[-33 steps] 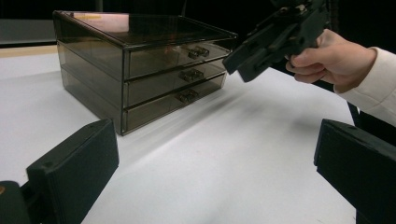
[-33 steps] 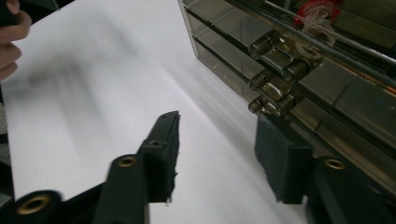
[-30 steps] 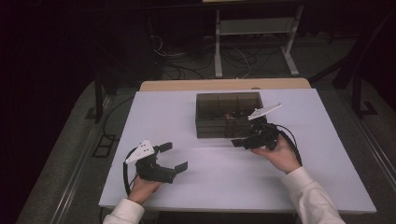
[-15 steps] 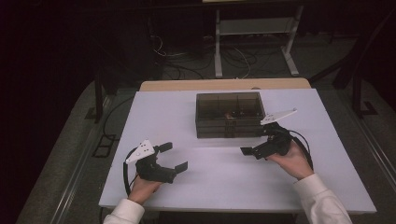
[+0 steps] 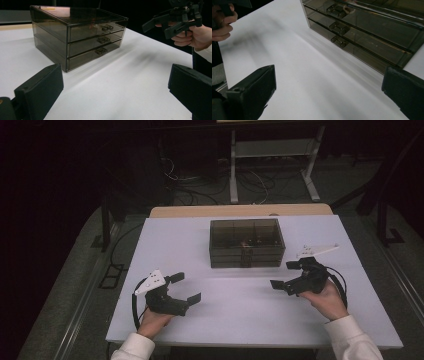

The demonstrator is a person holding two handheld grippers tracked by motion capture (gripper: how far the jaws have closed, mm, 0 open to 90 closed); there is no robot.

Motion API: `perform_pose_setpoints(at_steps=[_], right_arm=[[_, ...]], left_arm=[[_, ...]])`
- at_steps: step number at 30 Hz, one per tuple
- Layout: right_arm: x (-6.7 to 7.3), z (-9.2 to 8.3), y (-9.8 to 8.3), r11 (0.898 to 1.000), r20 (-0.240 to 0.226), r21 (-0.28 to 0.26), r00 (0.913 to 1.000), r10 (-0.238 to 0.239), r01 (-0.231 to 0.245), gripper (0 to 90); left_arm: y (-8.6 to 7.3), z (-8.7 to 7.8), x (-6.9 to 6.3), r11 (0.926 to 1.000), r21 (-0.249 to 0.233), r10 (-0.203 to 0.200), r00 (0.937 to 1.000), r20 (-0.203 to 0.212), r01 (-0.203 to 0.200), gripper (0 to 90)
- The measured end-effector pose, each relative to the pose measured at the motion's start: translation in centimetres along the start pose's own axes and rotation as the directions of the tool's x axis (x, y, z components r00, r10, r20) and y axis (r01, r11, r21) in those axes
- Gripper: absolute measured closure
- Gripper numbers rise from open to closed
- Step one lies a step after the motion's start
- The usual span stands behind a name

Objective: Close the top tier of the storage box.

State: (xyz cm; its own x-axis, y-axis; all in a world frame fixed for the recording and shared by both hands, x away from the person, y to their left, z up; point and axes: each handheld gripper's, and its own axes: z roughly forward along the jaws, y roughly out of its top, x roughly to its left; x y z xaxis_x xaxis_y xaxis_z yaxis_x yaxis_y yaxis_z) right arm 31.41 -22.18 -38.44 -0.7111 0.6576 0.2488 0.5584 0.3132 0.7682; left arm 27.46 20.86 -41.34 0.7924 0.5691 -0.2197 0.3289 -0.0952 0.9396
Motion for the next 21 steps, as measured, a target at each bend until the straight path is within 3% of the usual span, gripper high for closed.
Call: perform_pose_setpoints(at_steps=[21], right_arm=[[-0.4,-1.7,-3.0,0.998,0.022,-0.055,0.9990,0.040,-0.038,0.0]], left_arm=[[0.0,-0.1,0.0,1.0000,-0.004,-0.004,1.0000,0.001,0.004,0.0]])
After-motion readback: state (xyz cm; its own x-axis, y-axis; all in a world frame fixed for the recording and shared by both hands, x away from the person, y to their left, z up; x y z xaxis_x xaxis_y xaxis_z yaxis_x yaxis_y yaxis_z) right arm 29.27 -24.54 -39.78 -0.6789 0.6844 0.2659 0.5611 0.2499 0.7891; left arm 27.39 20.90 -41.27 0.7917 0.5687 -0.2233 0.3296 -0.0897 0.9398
